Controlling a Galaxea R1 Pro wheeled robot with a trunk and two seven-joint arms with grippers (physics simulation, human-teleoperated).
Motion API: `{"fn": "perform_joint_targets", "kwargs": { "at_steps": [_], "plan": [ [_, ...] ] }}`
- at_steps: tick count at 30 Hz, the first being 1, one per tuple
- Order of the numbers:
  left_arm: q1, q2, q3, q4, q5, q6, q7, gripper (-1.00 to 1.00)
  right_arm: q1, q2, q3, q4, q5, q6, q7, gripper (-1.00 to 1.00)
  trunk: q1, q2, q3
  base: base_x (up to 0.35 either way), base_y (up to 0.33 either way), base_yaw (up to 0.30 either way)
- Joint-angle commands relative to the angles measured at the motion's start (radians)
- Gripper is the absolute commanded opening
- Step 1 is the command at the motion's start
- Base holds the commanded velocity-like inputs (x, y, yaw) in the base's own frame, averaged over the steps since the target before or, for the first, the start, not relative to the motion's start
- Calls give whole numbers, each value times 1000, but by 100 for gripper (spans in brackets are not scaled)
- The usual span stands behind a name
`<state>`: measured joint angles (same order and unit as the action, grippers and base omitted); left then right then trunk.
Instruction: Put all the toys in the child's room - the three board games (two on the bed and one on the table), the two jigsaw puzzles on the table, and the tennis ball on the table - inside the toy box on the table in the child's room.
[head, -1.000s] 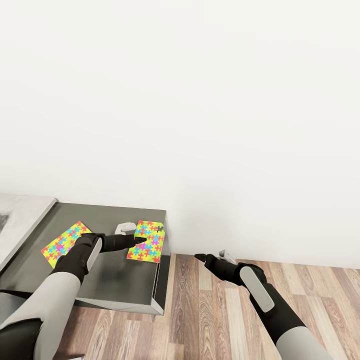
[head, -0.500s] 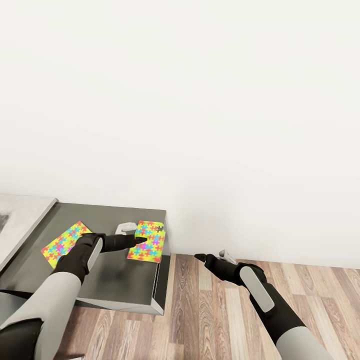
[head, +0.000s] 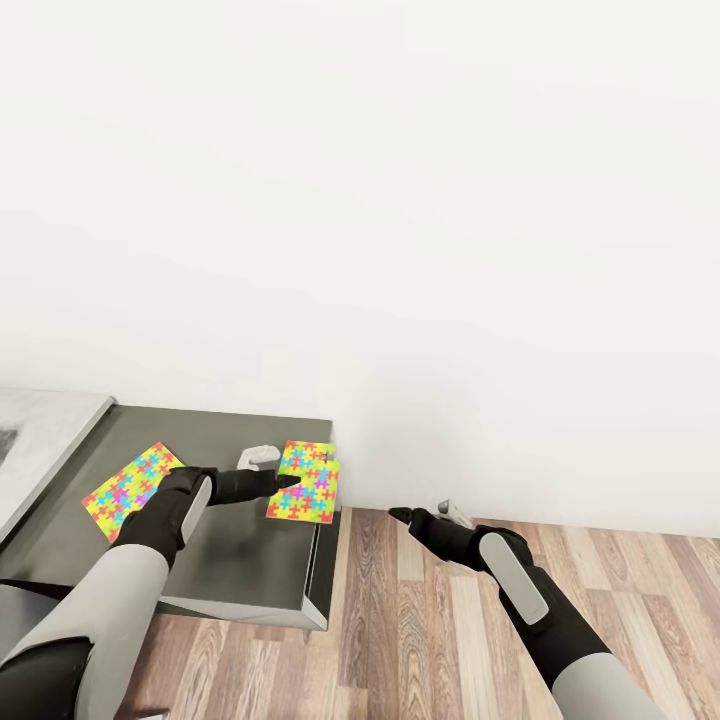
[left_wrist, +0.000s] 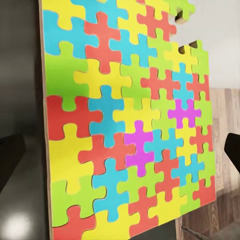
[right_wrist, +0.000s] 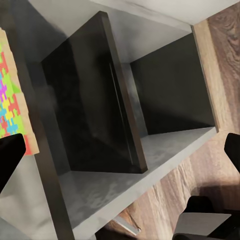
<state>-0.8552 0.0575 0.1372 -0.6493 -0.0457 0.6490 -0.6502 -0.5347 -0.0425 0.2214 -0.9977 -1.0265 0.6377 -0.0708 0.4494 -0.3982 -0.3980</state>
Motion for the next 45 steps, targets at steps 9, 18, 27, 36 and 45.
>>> {"fn": "perform_joint_targets", "kwargs": {
  "at_steps": [9,18,27,36,45],
  "plan": [
    [-1,-1,5,0,-5,6,-7,100,-1,-1,3,-1,-9,2,-7,100,1,-2,-2,0,0,0],
    [-1,-1,4,0,-5,6,-8,100,-1,-1,3,-1,-9,1,-7,100,1,-2,-2,0,0,0],
    [-1,3,3,0,0,7,-8,100,-1,-2,2,-2,-9,0,-7,100,1,-2,-2,0,0,0],
    [-1,3,4,0,1,6,-12,100,-1,-1,4,-2,-9,0,-7,100,1,-2,-2,0,0,0],
    [-1,-1,4,0,-3,6,-11,100,-1,-1,3,-2,-9,0,-7,100,1,-2,-2,0,0,0]
  ]
}}
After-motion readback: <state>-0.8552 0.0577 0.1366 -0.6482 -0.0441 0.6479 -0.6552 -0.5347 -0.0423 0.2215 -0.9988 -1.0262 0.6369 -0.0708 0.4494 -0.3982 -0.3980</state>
